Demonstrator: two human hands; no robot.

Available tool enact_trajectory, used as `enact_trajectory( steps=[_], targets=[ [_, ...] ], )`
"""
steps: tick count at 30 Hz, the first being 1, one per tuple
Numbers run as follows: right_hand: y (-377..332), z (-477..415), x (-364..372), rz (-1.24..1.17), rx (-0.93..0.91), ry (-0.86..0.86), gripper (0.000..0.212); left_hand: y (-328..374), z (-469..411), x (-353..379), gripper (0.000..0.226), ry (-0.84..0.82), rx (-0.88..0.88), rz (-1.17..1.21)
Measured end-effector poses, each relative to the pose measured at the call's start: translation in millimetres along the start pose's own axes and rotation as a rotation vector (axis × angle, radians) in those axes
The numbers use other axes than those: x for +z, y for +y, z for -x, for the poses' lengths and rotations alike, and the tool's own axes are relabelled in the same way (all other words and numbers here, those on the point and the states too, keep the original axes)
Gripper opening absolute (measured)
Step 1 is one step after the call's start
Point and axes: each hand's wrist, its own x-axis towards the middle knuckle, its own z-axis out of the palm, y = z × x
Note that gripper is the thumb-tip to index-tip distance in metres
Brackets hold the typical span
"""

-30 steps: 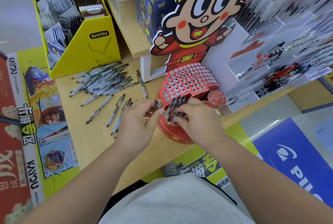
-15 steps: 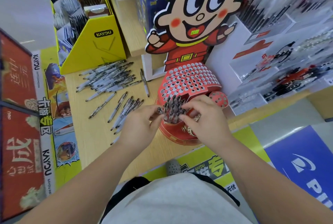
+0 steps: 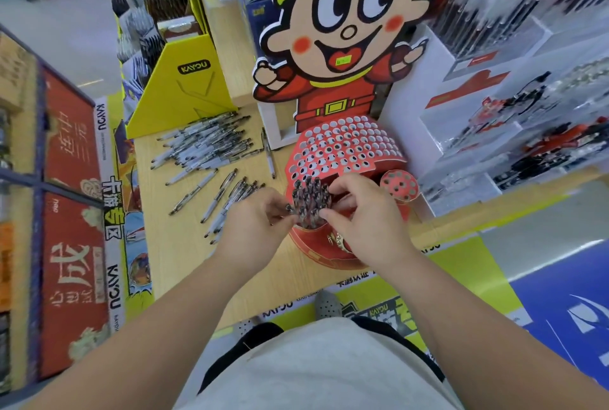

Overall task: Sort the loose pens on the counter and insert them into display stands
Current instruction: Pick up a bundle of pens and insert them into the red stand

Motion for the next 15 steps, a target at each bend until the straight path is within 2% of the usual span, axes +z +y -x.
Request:
enact_trajectory(
  steps=[3,11,15],
  targets=[
    [0,-1,-1,-0.004,-0.019,-0.020,0.033,2,2,1,0.018,0.035,-0.009,-0.054],
    [4,-4,-10,-0.018,-0.045,-0.071,0.047,13,0,7,0.009,0.020,0.180,-0.307],
    [6,-6,-10,-0.029,-0.045,-0.099,0.043,14,0,6,0.008,0.009,0.196,-0.350]
  ],
)
